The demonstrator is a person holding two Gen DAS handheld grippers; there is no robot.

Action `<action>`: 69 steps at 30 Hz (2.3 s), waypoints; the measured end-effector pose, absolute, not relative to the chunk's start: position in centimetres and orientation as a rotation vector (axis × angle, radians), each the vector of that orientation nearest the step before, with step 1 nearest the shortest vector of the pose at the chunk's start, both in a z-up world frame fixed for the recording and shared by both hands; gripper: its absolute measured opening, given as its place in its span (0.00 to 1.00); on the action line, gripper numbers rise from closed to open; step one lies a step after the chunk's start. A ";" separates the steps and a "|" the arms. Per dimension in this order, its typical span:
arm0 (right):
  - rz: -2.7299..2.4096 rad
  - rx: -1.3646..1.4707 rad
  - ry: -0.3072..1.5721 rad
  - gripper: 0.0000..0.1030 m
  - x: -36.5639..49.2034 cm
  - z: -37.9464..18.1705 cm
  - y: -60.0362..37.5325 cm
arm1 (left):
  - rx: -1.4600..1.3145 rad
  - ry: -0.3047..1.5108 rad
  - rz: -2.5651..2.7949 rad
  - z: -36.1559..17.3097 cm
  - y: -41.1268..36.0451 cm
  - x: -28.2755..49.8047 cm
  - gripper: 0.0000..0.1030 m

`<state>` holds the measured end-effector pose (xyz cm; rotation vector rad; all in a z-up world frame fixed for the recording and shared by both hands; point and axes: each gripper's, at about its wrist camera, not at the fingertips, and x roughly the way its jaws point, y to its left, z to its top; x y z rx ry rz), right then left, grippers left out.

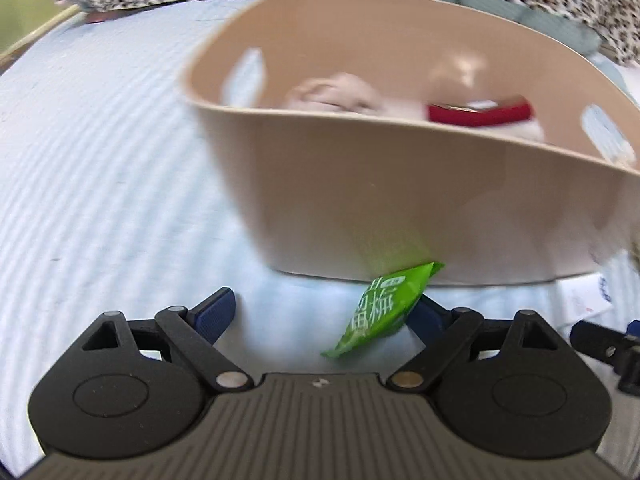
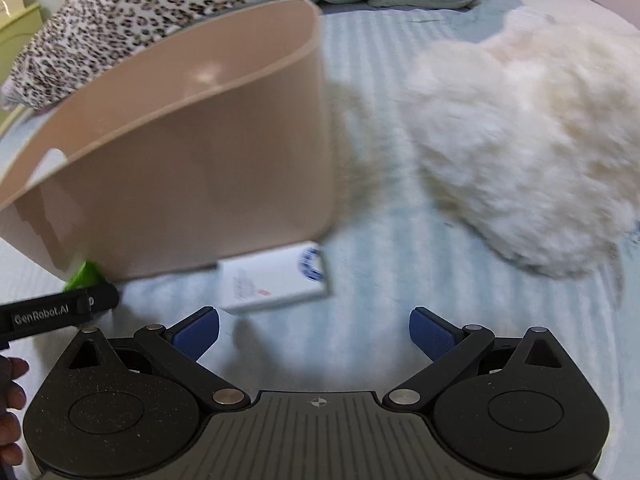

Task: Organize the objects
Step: 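Grasp the green snack packet with left tool while right tool grasps white medicine box, then lift both items over the basket and release them inside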

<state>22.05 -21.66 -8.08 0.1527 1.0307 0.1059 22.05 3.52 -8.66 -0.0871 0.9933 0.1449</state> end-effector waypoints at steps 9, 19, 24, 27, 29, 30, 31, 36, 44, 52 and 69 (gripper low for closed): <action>0.097 0.105 1.011 1.00 23.2 -9.0 -19.1 | -0.153 0.997 0.073 -8.5 6.3 21.4 0.89; 0.104 0.050 0.951 0.55 22.7 -8.3 -18.3 | -0.097 0.956 0.037 -8.7 5.3 20.3 0.30; 0.140 0.029 0.950 0.55 21.5 -7.6 -17.8 | -0.067 0.973 -0.009 -8.2 5.0 20.0 0.22; 0.157 0.030 0.941 0.55 19.9 -6.7 -18.4 | -0.061 0.962 -0.049 -7.0 4.8 19.2 0.21; 0.161 0.035 0.926 0.55 19.4 -5.7 -18.5 | -0.033 0.940 -0.071 -5.8 4.6 18.1 0.21; 0.163 0.043 0.914 0.55 19.1 -5.1 -18.8 | -0.018 0.927 -0.080 -5.3 4.3 17.9 0.21; 0.163 0.056 0.898 0.55 18.6 -4.6 -19.1 | -0.004 0.912 -0.089 -4.6 4.2 17.4 0.21; 0.162 0.127 0.822 0.55 16.2 -2.2 -20.3 | -0.018 0.844 -0.158 -1.1 3.5 16.6 0.21; 0.163 0.133 0.685 0.55 14.9 2.8 -21.0 | 0.037 0.698 -0.180 4.1 2.3 15.8 0.21; 0.178 0.049 0.572 0.55 17.3 7.3 -19.7 | 0.035 0.647 -0.097 6.0 2.2 19.2 0.21; 0.165 0.009 0.764 0.55 26.7 1.0 -16.4 | 0.066 0.882 0.022 -1.4 0.7 29.2 0.21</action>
